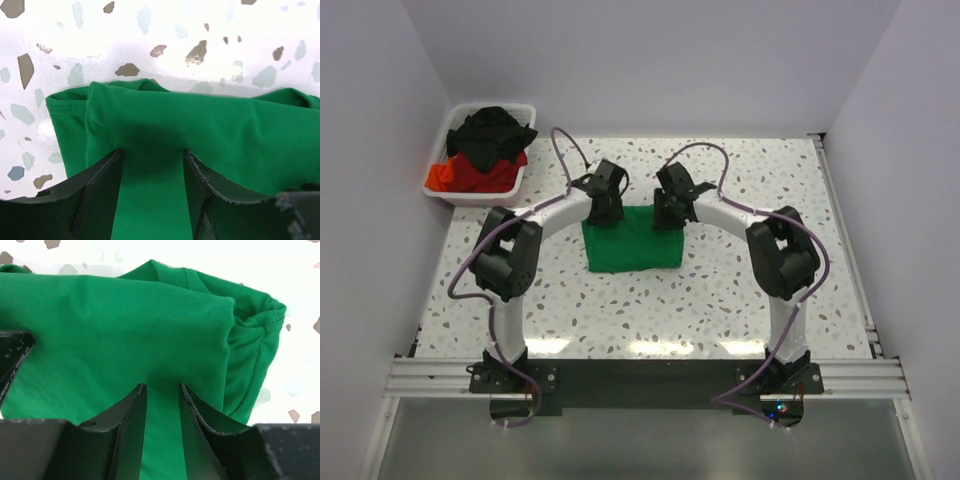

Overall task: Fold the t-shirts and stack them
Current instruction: Fold the tshirt

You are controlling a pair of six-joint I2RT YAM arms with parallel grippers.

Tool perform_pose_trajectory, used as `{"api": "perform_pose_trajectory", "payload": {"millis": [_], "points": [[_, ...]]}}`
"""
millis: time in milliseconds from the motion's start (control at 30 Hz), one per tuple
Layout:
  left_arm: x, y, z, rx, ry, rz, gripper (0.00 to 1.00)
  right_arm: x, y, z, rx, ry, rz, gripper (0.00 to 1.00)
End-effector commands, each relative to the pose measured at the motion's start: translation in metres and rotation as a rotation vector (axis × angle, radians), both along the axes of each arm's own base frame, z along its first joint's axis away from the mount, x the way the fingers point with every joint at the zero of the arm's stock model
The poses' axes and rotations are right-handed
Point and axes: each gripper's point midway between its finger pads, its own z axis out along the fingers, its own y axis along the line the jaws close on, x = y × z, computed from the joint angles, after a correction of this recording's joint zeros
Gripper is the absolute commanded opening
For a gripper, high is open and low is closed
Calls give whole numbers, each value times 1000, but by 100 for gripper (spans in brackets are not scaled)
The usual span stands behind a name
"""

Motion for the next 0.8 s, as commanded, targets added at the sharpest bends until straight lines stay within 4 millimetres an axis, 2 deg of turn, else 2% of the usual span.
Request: {"api": "perform_pose_trajectory", "payload": {"millis": [0, 167, 333, 400, 567, 767], "points": [[16, 17, -9, 27, -15, 57, 56, 12, 4, 7, 16, -49, 2, 34], [13, 36, -26, 48, 44, 112, 56, 10, -16, -12, -66, -25, -70, 33], [12, 41, -32, 37, 77, 129, 56, 8, -25, -24, -97, 8, -106, 32], [14, 37, -26, 18, 58, 99, 56, 9, -25, -22, -93, 1, -108, 32], [28, 20, 5, -65, -70, 2, 56, 13, -22, 7, -56, -61, -102, 32], [31, 18, 36, -87, -145, -37, 56, 11, -22, 28, -28, -109, -90, 40]]}}
